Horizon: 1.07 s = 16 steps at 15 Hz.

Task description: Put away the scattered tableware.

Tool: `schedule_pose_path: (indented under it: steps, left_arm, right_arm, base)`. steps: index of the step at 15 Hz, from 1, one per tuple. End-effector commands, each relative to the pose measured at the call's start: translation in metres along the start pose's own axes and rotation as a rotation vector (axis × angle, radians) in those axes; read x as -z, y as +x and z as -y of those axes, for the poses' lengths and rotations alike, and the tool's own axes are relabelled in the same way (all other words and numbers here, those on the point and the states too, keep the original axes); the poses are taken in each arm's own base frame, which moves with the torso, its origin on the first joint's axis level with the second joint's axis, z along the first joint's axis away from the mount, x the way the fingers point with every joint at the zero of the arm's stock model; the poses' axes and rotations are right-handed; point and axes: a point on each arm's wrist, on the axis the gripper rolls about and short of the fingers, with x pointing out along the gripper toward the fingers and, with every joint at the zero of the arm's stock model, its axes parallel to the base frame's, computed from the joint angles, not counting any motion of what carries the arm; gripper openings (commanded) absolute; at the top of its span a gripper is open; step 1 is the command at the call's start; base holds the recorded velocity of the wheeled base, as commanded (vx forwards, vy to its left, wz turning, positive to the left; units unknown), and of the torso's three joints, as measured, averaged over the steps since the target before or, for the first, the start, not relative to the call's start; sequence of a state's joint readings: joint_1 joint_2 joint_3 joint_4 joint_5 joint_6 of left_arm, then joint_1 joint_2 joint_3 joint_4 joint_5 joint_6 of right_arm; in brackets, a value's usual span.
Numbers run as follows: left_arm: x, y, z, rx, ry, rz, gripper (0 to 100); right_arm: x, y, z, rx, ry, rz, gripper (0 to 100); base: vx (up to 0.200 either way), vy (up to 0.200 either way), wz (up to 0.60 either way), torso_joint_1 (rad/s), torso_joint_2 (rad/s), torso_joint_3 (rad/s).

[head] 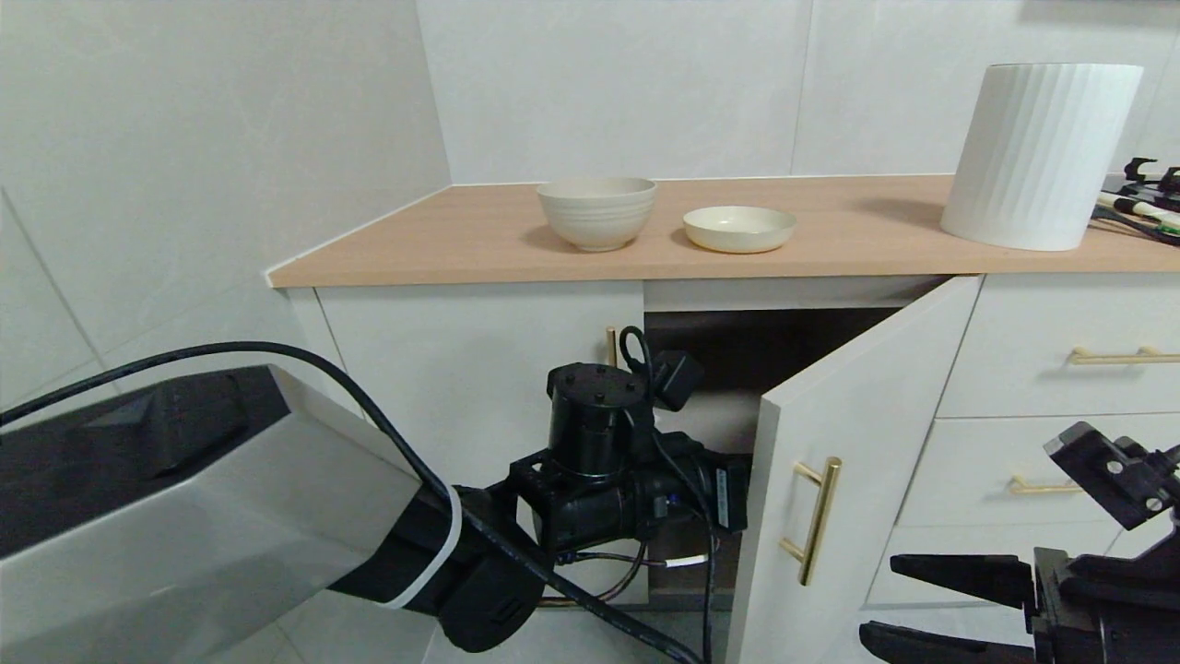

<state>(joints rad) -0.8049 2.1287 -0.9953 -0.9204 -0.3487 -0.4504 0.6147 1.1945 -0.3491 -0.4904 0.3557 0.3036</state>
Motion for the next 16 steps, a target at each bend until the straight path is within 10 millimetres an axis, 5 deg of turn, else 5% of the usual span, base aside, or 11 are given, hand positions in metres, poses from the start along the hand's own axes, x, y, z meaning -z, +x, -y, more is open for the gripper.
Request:
schedule_pose_path:
  steps: [1,9,14,16]
  left_arm:
    - [-0.006,0.002,0.003,0.011,0.006,0.015,0]
    - [-0.009,0.021,0.012,-0.031,0.002,-0.006,0]
    - [0.004,0.031,0.065,0.069,0.035,-0.029,0]
    - [0.016,0.018,0.088,0.204,0.053,-0.09,0]
  right_arm:
    - [0.0,-0.001,-0.001,-0.003,-0.002,0.004,100]
    - [0.001,-0.004,-0.01,-0.053,-0.026,0.006,100]
    - [0.006,-0.012,-0.018,-0.117,-0.05,0.009,100]
    - [0.008,-0.029,-0.026,-0.256,-0.075,0.023,100]
  base:
    - [0.0,0.0,0.0,0.0,0.0,0.0]
    - [0.0,0.0,0.0,0.0,0.0,0.0]
    - [0.0,0.0,0.0,0.0,0.0,0.0]
    - [0.0,0.0,0.0,0.0,0.0,0.0]
